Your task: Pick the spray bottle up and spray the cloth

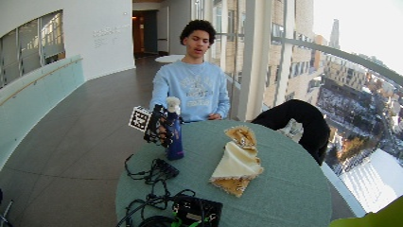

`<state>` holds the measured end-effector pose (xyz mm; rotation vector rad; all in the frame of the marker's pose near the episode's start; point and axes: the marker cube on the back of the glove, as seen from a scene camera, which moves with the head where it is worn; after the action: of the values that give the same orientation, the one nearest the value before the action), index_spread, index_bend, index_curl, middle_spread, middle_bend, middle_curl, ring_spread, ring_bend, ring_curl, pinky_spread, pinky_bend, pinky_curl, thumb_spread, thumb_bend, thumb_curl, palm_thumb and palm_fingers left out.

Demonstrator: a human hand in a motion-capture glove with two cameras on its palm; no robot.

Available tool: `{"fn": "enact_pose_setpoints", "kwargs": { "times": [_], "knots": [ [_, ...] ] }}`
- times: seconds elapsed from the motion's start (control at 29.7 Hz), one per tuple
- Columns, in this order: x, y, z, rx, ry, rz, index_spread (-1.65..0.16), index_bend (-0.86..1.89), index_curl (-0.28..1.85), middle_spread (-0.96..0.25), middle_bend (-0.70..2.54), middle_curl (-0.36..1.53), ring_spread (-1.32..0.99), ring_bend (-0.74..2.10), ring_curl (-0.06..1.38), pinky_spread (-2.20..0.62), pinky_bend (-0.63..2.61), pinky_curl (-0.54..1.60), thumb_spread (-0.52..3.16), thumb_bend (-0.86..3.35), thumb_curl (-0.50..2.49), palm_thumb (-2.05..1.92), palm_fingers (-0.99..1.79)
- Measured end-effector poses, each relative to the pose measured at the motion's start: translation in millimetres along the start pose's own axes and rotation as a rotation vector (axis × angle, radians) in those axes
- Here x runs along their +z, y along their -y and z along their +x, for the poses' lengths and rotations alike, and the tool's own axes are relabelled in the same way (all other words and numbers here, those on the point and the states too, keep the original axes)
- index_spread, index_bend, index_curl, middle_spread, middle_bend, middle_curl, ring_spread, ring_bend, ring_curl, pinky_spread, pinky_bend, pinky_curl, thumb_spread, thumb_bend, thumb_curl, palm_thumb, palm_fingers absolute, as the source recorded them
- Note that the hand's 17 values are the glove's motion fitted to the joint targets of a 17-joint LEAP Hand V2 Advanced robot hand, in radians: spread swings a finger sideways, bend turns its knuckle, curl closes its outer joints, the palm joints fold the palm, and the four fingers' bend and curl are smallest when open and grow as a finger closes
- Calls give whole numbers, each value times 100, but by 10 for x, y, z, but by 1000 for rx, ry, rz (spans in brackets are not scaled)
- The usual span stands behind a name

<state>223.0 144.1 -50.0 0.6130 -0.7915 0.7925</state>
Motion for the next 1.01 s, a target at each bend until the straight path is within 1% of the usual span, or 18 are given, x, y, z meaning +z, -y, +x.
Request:
{"fn": "enact_pose_setpoints", "kwargs": {
  "times": [0.03,0.07,0.24,0.61,0.81,1.01],
  "knots": [
    [6,13,-38,-6,-11,-25,-35,20,24,-4,20,36,0,52,35,27,42,34,93,9,45,89,74],
    [12,23,-79,-14,-22,-54,-35,17,24,-7,30,40,0,49,34,27,39,33,92,8,46,89,79],
    [95,119,-327,-12,-86,-169,-34,13,25,-8,31,40,-1,50,35,26,36,33,89,5,50,90,85],
    [485,448,-629,52,-291,-522,-33,9,24,-9,29,41,-1,51,36,24,35,34,82,-1,56,91,92],
    [661,521,-683,89,-389,-615,-32,8,23,-8,28,42,0,52,36,22,36,35,80,-2,59,90,94],
    [772,531,-667,164,-428,-662,-32,8,23,-8,28,42,0,52,37,22,36,36,78,-2,62,89,94]
  ]
}}
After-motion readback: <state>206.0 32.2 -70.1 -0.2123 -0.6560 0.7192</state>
